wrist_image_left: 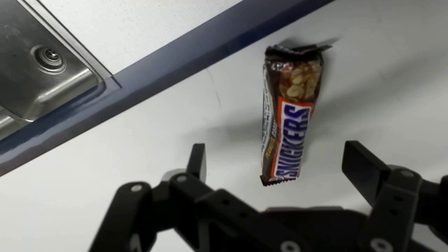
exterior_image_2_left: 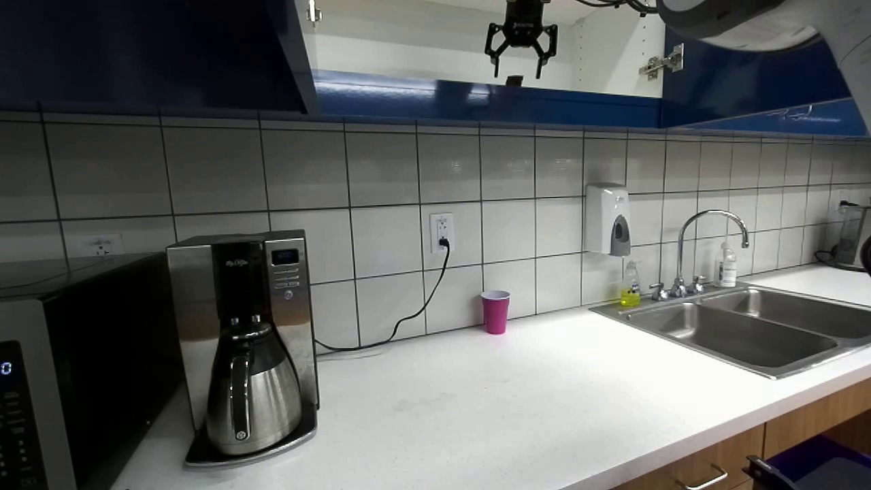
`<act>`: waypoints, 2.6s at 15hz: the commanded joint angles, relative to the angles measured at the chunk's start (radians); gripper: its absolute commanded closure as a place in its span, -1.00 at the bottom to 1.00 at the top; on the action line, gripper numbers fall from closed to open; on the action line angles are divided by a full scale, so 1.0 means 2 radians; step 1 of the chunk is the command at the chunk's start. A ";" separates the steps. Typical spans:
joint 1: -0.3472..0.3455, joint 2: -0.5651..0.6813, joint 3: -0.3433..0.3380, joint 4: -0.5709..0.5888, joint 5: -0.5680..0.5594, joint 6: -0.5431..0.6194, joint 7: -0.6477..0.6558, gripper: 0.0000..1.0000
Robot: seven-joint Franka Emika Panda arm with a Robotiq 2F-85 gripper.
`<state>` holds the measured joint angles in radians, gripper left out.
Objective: Put the brown packet in the open cabinet.
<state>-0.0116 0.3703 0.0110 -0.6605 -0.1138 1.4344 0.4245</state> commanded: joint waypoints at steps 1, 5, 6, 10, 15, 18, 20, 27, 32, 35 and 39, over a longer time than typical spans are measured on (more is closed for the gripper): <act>-0.006 -0.015 0.000 -0.001 0.006 -0.020 -0.001 -1.00; -0.007 -0.042 0.000 -0.017 0.006 -0.043 -0.007 -1.00; -0.008 -0.051 0.000 -0.023 0.007 -0.049 -0.009 -1.00; -0.011 -0.093 -0.001 -0.050 0.007 -0.074 -0.016 -1.00; -0.019 -0.162 -0.006 -0.134 0.009 -0.074 -0.035 -1.00; -0.017 -0.210 -0.010 -0.211 0.003 -0.064 -0.050 -1.00; -0.014 -0.238 -0.011 -0.259 -0.002 -0.059 -0.062 -1.00; -0.006 -0.344 -0.012 -0.437 -0.005 -0.038 -0.120 -1.00; -0.005 -0.418 -0.007 -0.572 -0.005 -0.012 -0.145 -1.00; -0.004 -0.460 -0.007 -0.658 -0.005 0.018 -0.153 -1.00; -0.001 -0.505 -0.004 -0.767 -0.009 0.058 -0.165 -1.00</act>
<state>-0.0181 -0.5429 -0.0078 -2.0253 -0.1144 1.4746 0.1277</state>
